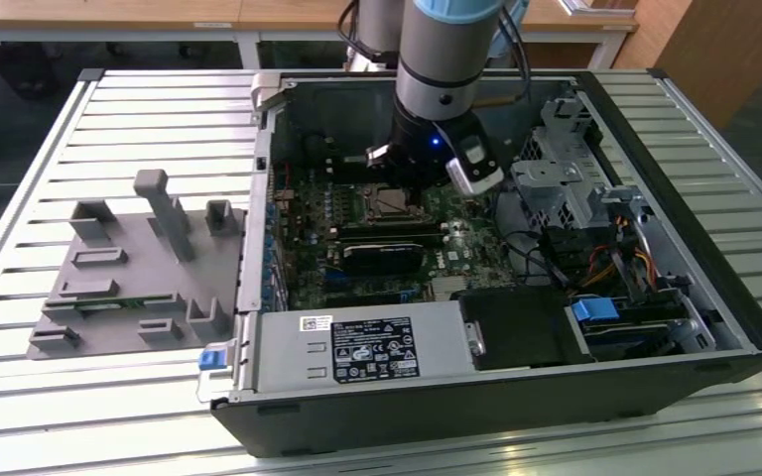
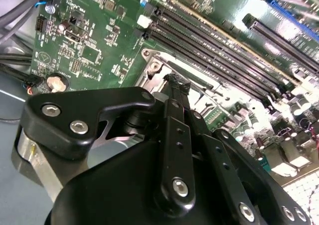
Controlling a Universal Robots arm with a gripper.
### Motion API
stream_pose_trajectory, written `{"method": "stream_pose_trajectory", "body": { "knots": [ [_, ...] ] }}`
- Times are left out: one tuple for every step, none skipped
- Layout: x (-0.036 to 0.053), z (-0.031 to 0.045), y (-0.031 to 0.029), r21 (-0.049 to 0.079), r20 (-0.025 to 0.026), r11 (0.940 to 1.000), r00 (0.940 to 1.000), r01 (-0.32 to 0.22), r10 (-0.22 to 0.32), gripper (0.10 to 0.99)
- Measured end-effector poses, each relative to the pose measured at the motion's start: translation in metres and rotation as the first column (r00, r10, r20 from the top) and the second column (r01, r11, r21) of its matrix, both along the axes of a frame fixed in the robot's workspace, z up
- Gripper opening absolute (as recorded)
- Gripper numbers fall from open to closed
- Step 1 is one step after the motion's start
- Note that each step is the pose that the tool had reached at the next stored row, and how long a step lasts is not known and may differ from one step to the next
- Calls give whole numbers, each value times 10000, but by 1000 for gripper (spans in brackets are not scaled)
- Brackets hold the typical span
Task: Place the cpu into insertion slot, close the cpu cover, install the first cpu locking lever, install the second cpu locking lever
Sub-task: 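Install the second cpu locking lever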
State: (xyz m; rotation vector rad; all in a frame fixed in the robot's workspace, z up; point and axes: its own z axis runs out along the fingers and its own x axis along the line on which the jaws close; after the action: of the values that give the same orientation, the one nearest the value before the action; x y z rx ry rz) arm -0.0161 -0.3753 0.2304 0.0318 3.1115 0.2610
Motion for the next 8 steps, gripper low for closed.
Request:
{"method": "stream_pose_trajectory", "body": {
  "knots": [
    [0, -1, -10, 0, 0, 10000, 10000, 0, 0, 106],
    [0, -1, -21, 0, 0, 10000, 10000, 0, 0, 106],
    [0, -1, -32, -1, 0, 10000, 10000, 0, 0, 106],
    [0, -2, -42, 0, 0, 10000, 10000, 0, 0, 106],
    [-3, -2, -51, 1, 0, 10000, 10000, 0, 0, 106],
    [-7, -2, -58, 3, 1, 10000, 10000, 2, -2, 106],
    [-15, -2, -63, 6, 0, 10000, 10000, 1, -1, 106],
    [-29, -3, -66, 11, 0, 10000, 10000, 0, 0, 106]
  ]
}}
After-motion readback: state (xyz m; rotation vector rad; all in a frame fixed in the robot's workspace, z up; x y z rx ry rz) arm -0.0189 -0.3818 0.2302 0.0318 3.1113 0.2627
